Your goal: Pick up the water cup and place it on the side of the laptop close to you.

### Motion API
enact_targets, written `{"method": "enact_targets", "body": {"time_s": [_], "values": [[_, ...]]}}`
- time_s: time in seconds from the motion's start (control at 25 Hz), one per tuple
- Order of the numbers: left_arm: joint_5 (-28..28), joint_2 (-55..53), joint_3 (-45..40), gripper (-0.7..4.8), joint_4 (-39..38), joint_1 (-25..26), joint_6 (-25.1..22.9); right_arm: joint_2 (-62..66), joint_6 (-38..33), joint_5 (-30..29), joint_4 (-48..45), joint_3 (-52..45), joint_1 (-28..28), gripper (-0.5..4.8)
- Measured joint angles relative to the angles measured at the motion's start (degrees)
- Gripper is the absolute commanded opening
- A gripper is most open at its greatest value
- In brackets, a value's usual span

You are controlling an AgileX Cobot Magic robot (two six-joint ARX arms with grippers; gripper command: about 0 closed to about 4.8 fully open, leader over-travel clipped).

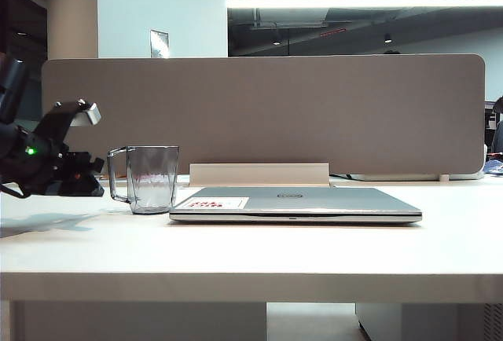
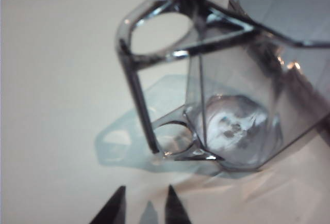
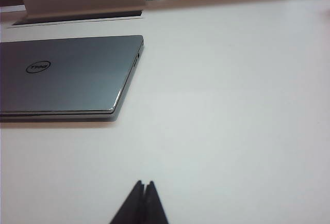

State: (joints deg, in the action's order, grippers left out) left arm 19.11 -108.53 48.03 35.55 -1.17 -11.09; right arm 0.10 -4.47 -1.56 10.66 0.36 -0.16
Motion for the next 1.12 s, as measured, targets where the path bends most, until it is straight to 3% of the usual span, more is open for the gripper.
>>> {"method": "enact_targets", "body": {"time_s": [0.16, 0.56, 1.12], "values": [[1.55, -0.2, 0.0, 1.27, 2.12, -0.17, -0.9, 0.0, 0.0, 0.02, 0.0, 0.0, 0.0, -0.08], [2.8, -1.05, 0.0, 1.25, 5.11, -0.17, -0.81, 0.0, 0.0, 0.0, 0.0, 0.0, 0.0, -0.08], [2.78, -6.49, 1.2, 1.21, 14.25, -0.44, 4.28, -0.02, 0.0, 0.0, 0.0, 0.02, 0.02, -0.08]]}}
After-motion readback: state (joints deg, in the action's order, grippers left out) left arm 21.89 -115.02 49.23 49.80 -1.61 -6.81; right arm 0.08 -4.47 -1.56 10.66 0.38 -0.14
